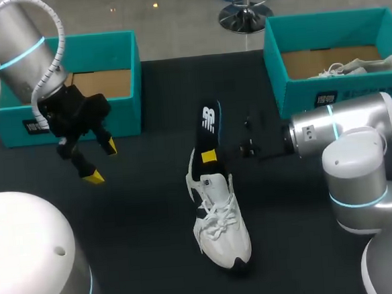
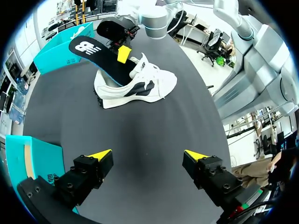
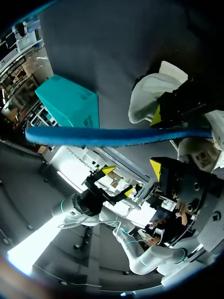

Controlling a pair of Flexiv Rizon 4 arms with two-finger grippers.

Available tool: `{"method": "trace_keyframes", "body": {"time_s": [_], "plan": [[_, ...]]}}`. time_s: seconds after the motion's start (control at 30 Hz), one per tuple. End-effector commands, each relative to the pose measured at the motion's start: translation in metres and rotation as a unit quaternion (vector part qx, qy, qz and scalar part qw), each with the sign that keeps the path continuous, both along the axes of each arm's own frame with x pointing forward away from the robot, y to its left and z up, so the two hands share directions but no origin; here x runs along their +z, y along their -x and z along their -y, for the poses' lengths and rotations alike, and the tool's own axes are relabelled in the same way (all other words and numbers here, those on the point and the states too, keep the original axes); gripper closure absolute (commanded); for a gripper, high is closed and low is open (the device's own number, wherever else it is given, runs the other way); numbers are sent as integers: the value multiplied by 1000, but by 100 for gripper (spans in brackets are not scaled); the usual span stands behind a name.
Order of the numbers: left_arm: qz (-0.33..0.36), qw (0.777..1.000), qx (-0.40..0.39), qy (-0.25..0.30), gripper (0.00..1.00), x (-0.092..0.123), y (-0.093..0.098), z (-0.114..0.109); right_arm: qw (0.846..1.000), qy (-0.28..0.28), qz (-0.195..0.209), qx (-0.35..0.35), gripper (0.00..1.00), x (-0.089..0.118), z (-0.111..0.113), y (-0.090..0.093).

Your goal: Take the shoe out of the shoebox, open the shoe tongue, remove and reinsert the insole, then place the shoe into the shoebox

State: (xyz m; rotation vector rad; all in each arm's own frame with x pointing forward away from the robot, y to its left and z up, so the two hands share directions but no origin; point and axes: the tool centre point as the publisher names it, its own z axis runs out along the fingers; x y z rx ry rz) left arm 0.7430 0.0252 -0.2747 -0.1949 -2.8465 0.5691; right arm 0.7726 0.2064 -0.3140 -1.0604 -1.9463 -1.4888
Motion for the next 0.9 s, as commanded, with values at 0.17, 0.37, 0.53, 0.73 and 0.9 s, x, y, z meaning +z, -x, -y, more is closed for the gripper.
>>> {"method": "trace_keyframes", "body": {"time_s": [0.17,0.37,0.53,0.73,0.9], "plan": [[0,1000,0,-1,0,0,0,0,1000,19,-4,16,57,7,5,-19],[0,1000,0,-1,0,0,0,0,1000,26,-11,11,100,5,10,-20],[0,1000,0,-1,0,0,0,0,999,30,-18,14,100,4,11,-18],[0,1000,0,-1,0,0,0,0,999,33,-34,24,100,-3,6,-5],[0,1000,0,-1,0,0,0,0,997,32,-55,32,100,-14,1,12]]}}
